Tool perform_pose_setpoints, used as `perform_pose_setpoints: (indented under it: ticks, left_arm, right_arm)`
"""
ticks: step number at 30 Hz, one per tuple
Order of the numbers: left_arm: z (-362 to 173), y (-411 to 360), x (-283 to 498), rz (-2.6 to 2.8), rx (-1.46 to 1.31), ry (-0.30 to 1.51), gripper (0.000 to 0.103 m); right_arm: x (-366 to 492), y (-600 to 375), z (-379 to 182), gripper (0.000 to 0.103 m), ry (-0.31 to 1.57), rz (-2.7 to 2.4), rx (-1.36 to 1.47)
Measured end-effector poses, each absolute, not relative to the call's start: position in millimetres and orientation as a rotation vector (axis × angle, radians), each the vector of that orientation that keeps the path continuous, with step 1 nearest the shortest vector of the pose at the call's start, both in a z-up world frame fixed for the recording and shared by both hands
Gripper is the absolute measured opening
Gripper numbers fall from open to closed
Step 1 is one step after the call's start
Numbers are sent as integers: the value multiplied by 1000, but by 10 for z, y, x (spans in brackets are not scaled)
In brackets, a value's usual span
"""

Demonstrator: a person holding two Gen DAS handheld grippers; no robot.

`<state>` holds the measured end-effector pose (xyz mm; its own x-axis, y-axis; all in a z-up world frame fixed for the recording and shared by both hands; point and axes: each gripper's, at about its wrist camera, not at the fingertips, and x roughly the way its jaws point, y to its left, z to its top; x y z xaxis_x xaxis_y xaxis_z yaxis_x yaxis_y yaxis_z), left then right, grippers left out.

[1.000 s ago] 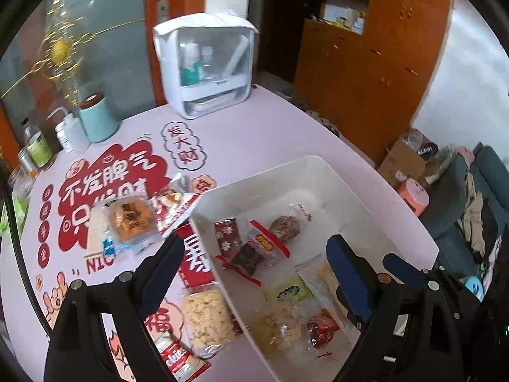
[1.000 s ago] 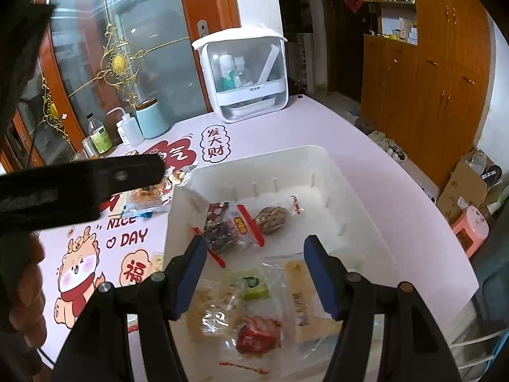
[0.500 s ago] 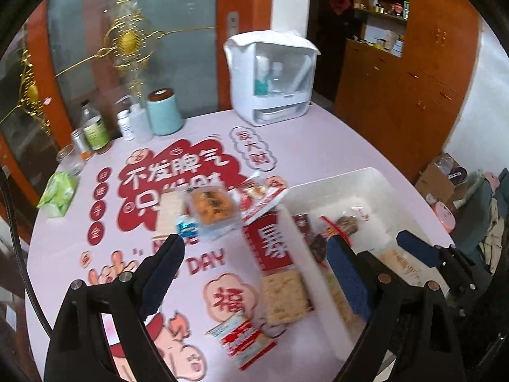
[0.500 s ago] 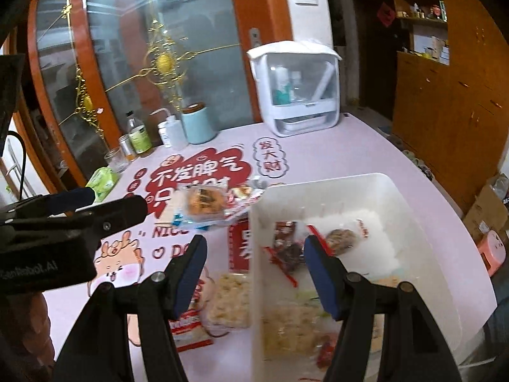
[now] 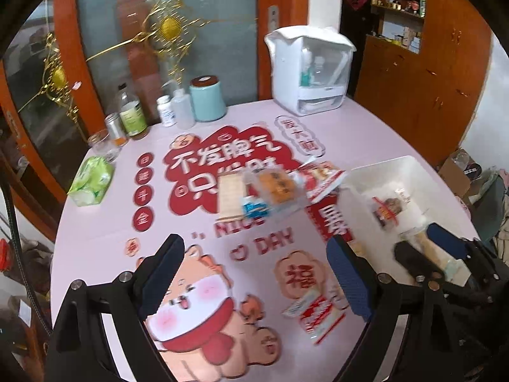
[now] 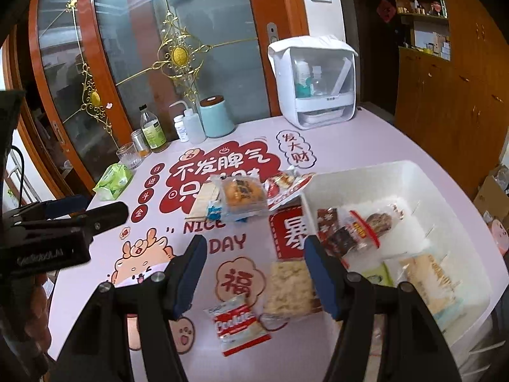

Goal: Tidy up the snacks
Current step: 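Move both open grippers back over the wafer and Cookies packets, then grasp the brown paper wafer packet with the left gripper while the right gripper grasps the Cookies packet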

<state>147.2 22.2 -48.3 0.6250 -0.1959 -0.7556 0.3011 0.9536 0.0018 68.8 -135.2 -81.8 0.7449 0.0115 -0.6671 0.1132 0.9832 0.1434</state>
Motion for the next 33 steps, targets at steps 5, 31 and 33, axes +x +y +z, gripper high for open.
perform_pose_setpoints:
  ticks: [5,31,33]
  left_arm:
    - [-617,667,1675,-231,129,892,90]
    - [-1505,353,2164,-426,249,1062,90]
    - [-1521,327,2219,-429,246,1068,90]
  right_arm:
    - [747,-1184,-971,64,754,-78,211]
    - [727,-847,-2238,64,923,-21,132]
    - [784,-826,-2276,64,926,-9,104]
